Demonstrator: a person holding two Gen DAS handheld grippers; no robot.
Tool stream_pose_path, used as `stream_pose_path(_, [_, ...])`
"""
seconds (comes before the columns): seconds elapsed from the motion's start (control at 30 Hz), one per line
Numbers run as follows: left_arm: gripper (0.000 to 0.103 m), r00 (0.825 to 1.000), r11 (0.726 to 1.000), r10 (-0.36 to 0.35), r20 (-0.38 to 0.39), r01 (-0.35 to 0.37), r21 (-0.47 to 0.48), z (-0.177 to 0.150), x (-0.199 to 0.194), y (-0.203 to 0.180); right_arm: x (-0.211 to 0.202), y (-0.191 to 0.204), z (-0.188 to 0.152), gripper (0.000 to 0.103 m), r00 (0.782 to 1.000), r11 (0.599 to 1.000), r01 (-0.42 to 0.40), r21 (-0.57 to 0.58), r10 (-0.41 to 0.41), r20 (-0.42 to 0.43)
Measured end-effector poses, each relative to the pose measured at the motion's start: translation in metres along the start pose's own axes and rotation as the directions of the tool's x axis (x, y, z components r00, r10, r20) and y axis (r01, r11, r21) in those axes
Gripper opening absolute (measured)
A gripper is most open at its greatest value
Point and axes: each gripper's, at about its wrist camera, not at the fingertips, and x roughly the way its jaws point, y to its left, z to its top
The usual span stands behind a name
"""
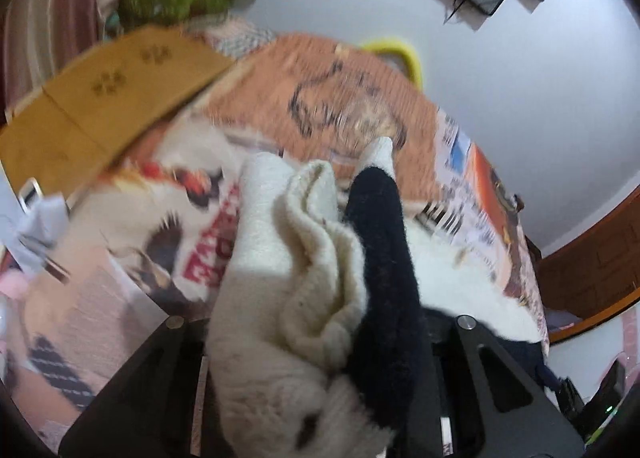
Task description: Fold small clothes
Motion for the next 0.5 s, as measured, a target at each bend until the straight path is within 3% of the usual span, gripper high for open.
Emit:
stream_pose_path(0.13, [0.025, 0.998, 0.997, -0.028, 0.052, 0.025, 0.071, 0.01, -0.031, -0.037, -0.015, -0.019, -0.021, 0.071, 0.998, 0.998, 0.059, -0.009, -0.059, -0.025])
stream_pose_path(0.33, [0.025, 0.99, 0.969, -0.139, 0.034, 0.129, 0.211, -0.001, -0.054, -0.126, -0.002, -0.04, -0.042, 0.07, 0.994, 0.994, -0.029, 0.102, 0.04, -0.101])
stream_pose_path(0.5, [0.025, 0.984, 0.931, -0.176, -0.043, 0.18, 0.318, -0.024, -0.042, -0.205, 0.005, -0.037, -0.047, 0.07, 0.99, 0.988, -0.081, 0.128, 0.095, -0.107])
